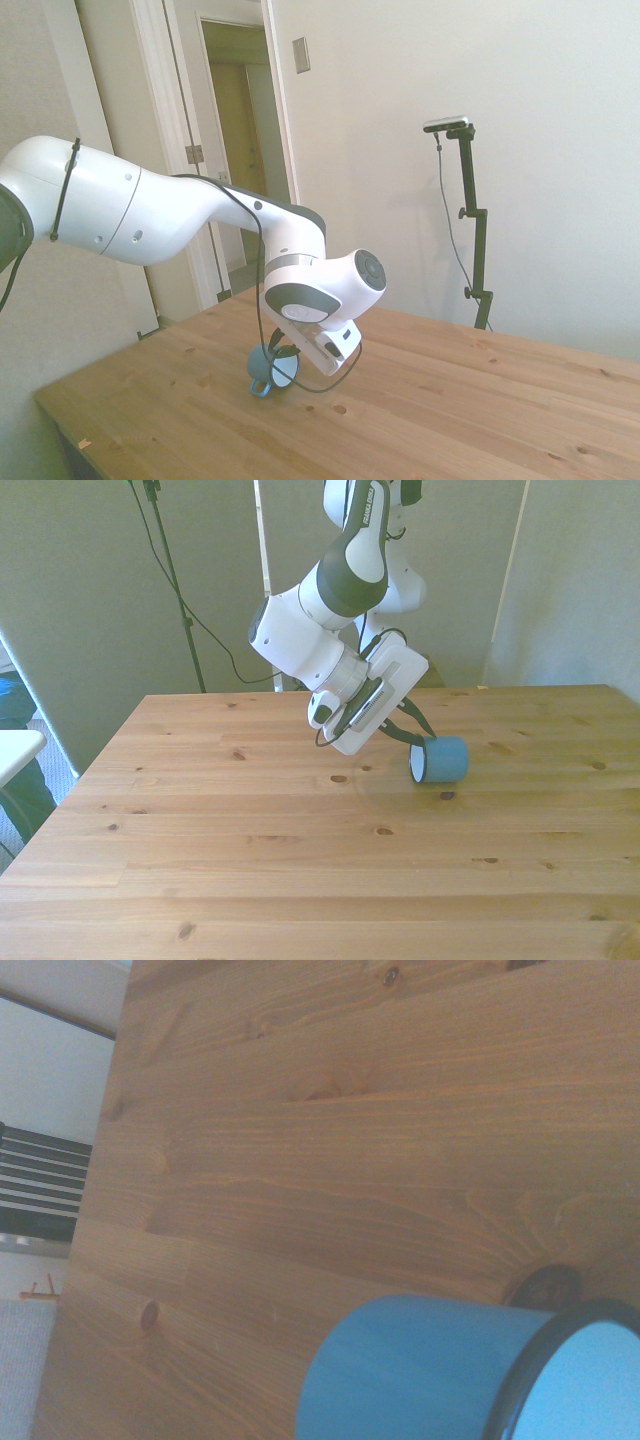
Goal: Flip the mug upright
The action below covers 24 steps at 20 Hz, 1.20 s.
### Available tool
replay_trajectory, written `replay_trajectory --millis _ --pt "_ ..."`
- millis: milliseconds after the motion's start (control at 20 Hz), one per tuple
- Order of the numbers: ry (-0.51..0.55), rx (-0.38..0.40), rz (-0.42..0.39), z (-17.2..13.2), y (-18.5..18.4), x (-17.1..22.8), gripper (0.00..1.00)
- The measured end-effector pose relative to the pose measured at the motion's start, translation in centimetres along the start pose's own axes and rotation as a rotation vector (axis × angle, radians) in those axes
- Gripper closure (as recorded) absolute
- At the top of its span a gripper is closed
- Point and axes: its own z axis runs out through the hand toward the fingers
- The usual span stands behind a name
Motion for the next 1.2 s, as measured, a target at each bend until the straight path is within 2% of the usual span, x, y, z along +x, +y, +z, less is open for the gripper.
replay_trajectory --millis 350,550,800,1000,1200 --pt "0.015 0.006 -0.022 -1.3 -1.0 -0.8 1.0" --pt "0.078 -0.014 -0.058 -2.9 -2.5 -2.2 1.0" --pt "0.268 -0.158 -0.093 -3.6 -4.8 -5.7 1.0" --pt "0.43 -0.296 -0.099 -2.4 -6.0 -8.1 1.0" --pt "0.567 -0.461 -0.068 -0.5 -6.7 -8.1 1.0"
